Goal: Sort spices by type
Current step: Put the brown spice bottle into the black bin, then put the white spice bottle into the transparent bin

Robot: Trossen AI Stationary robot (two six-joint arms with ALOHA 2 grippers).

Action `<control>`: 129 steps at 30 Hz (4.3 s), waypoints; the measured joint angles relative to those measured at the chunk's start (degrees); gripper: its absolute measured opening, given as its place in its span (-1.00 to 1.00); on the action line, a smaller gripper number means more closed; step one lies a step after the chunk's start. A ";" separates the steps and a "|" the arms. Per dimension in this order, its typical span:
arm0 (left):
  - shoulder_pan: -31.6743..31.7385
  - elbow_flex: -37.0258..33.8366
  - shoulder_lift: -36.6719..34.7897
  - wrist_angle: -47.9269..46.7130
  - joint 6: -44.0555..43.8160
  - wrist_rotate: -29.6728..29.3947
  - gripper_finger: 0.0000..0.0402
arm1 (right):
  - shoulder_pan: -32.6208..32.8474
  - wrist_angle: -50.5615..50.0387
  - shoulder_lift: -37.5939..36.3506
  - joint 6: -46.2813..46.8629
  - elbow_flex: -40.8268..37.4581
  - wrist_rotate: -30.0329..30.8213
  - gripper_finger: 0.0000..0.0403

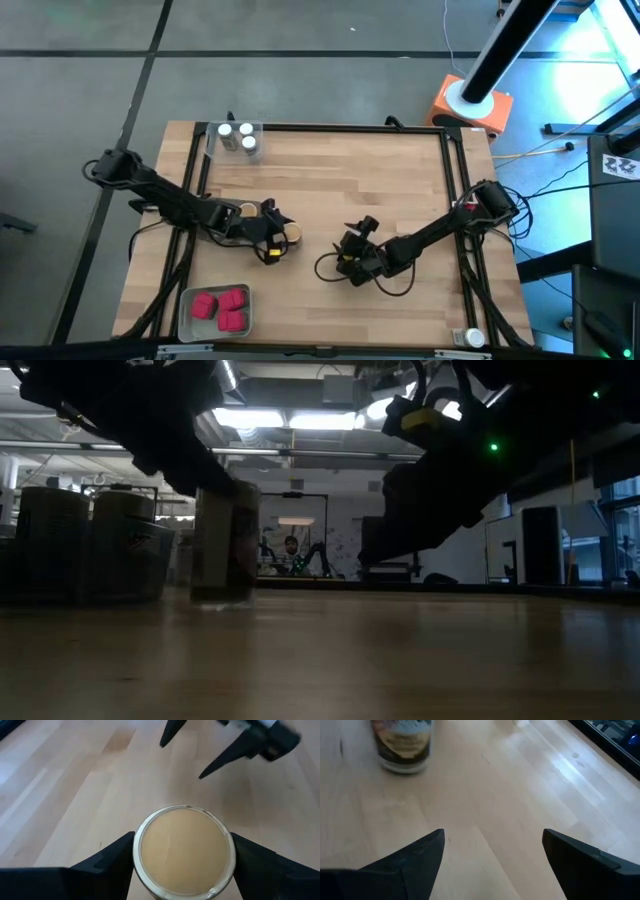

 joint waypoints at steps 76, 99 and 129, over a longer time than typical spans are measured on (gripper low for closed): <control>-18.79 -1.85 -20.88 -43.10 -28.60 -19.82 0.29 | -0.87 0.59 0.04 0.02 -0.02 -0.32 0.66; -18.76 -3.21 -19.00 -38.93 -25.74 -19.32 0.48 | -0.74 0.83 0.04 0.11 -0.02 -1.49 0.66; -19.22 0.66 -21.92 -26.76 -15.43 -17.61 0.52 | 0.96 -4.21 -2.70 -3.23 1.64 -8.15 0.66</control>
